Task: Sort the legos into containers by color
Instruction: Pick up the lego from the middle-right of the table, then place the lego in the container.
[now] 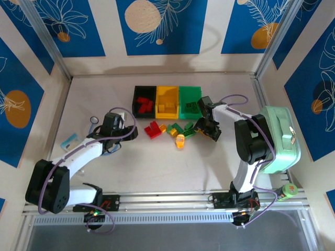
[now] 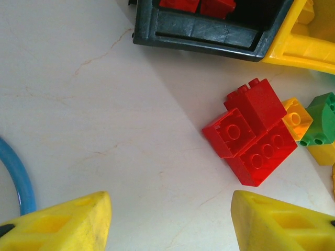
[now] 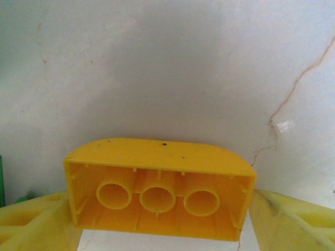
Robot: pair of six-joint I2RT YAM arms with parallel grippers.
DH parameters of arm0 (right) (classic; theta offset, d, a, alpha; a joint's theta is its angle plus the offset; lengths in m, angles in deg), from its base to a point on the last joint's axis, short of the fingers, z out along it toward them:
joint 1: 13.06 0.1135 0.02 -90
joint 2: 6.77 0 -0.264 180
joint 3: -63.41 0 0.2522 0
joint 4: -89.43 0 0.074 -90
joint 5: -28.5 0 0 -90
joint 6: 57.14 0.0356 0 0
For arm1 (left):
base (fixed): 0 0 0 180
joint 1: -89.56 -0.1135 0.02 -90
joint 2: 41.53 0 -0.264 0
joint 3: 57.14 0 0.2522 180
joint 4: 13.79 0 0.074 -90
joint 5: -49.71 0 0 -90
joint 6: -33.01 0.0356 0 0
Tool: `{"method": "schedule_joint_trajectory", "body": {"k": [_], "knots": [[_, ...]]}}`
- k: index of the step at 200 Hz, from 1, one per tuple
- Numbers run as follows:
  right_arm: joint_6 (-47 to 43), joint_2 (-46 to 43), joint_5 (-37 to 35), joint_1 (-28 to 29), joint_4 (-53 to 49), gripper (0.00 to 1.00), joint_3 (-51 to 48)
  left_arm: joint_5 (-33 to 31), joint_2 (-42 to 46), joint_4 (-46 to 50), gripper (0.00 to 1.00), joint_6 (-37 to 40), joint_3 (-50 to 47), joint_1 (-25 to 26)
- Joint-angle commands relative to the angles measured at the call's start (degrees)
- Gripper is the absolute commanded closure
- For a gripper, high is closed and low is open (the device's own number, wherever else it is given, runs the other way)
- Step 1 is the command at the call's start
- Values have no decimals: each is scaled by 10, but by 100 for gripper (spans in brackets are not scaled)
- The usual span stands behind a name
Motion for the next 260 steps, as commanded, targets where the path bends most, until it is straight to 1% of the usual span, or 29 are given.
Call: {"method": "schedule_joint_trajectory", "body": {"k": [1,13,41,57,100,127,164,180,197,218,260], "knots": [[6,12,6,2,-1,21,-4,-3,14,-9,38,6,-9,1],[3,14,5,2,-2,24,-2,-5,16,-9,38,7,-10,1],[-9,19,2,1,-4,37,2,-9,20,-6,38,8,-11,1],[-17,18,0,3,-8,42,4,-8,21,-6,38,8,-11,1],[-19,-15,-46,36,-50,44,18,-11,28,-3,38,10,-11,1],[-28,-41,-70,66,-83,44,55,-13,33,-2,38,10,-10,1],[-66,-32,-78,102,-118,45,155,-15,45,6,39,9,-15,1],[-89,-14,-63,110,-119,45,201,-20,61,17,39,8,-21,1],[-111,17,-55,118,-123,46,257,-24,85,29,39,5,-29,2],[-136,64,-63,131,-139,46,334,-32,118,49,39,4,-37,5],[-171,164,-48,138,-172,46,485,-39,169,82,39,5,-49,5]]}}
